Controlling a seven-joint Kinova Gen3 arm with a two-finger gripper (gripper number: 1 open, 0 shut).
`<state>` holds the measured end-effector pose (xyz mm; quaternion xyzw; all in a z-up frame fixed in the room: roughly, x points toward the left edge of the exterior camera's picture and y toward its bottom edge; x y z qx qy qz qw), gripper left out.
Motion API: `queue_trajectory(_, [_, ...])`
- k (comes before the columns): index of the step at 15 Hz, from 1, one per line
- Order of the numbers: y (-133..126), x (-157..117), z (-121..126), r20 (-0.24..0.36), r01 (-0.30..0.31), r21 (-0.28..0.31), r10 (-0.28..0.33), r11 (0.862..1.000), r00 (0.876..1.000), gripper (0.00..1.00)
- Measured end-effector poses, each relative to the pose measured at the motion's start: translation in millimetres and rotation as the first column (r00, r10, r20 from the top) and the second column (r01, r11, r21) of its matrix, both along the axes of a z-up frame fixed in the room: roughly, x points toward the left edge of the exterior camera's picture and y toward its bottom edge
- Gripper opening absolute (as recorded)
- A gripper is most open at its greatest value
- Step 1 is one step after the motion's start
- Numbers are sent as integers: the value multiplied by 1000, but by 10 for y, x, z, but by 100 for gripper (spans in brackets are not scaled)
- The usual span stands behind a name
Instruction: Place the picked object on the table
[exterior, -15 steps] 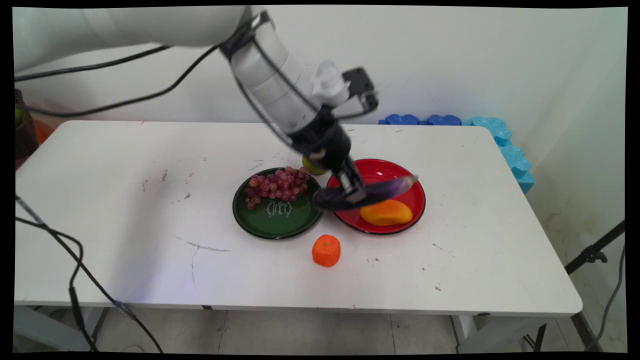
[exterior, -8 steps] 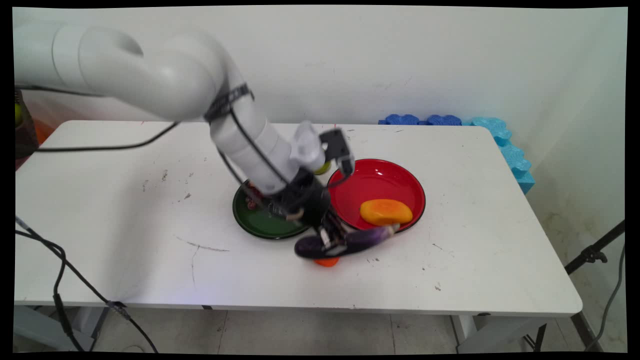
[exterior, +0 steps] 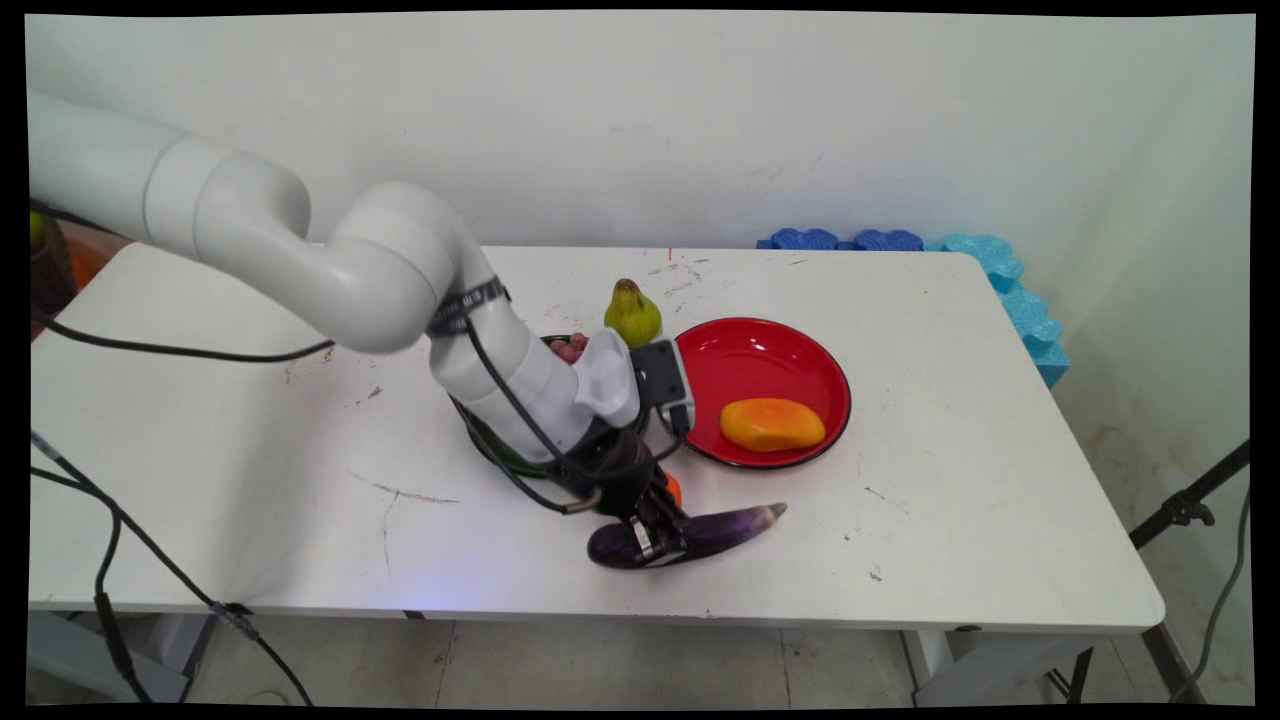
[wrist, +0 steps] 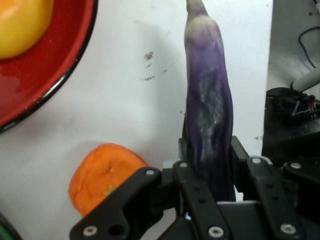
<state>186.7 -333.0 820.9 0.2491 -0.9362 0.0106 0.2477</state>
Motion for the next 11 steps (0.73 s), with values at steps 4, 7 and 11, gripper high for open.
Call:
queue_trajectory(4, [24,-8,-142,-7,6,-15,-7,1000,1000,0])
queue_trajectory(7, [20,-31,-167,-19,11,-33,-12,999,1000,100])
queue_trajectory(11, [-33,-39,21,-27,16,-62,-18,998,999,100])
